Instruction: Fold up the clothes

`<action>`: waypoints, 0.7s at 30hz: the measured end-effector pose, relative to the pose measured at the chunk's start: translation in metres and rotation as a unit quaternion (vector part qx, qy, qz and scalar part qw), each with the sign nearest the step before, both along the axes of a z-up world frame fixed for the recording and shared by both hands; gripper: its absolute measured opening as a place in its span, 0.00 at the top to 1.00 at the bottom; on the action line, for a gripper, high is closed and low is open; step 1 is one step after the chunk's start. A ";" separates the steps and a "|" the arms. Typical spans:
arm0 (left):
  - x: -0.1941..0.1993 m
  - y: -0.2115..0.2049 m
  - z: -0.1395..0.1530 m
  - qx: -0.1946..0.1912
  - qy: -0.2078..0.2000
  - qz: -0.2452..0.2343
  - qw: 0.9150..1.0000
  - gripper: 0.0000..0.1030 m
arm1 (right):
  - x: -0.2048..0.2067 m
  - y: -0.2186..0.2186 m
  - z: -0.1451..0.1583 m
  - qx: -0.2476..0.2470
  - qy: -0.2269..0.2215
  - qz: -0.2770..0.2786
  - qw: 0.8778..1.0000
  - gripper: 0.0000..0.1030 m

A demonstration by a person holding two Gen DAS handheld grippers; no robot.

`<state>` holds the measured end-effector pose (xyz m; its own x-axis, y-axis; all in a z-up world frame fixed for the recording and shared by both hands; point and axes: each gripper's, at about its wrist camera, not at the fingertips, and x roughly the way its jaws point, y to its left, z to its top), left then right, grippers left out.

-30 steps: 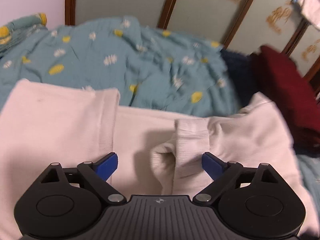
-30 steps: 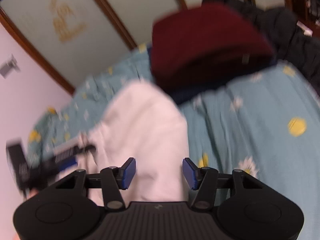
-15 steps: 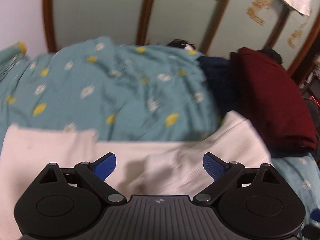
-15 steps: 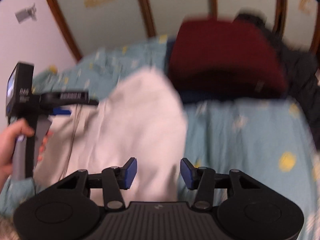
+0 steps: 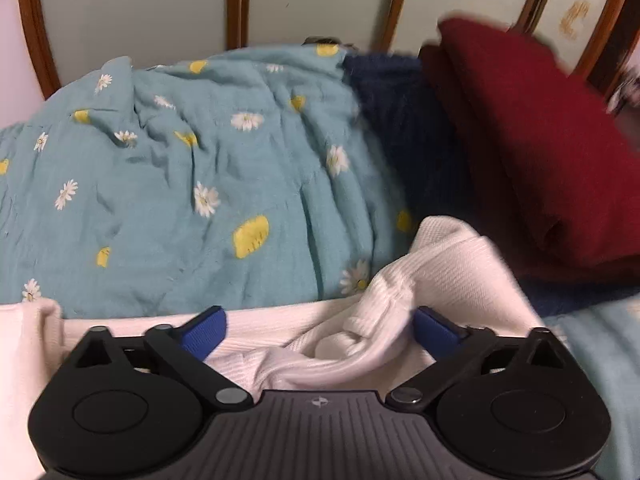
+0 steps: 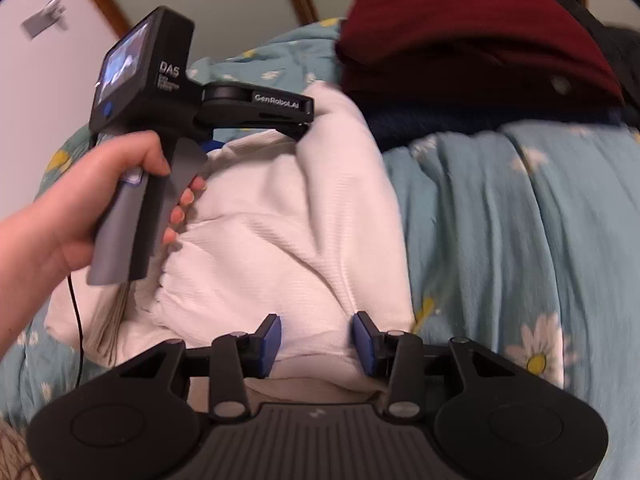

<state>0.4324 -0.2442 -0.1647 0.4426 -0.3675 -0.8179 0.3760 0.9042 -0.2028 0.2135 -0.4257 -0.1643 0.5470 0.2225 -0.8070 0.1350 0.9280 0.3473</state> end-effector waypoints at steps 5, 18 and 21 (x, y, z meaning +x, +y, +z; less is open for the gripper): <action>-0.032 0.058 0.035 -0.035 -0.013 0.012 0.999 0.07 | 0.004 -0.042 0.033 0.091 -0.028 -0.021 0.995 0.38; -0.115 0.125 -0.022 -0.045 0.025 0.094 0.994 0.07 | 0.047 -0.061 0.000 0.107 0.040 -0.020 0.993 0.39; -0.119 0.125 -0.025 -0.049 0.022 0.097 0.994 0.07 | 0.050 -0.061 -0.002 0.121 0.029 -0.018 0.992 0.38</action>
<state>0.3138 -0.1188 -0.1894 0.4770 -0.3570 -0.8031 0.1843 0.9341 -0.3057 0.2634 -0.4870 -0.1661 0.5117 0.3942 -0.7634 0.1930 0.8131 0.5492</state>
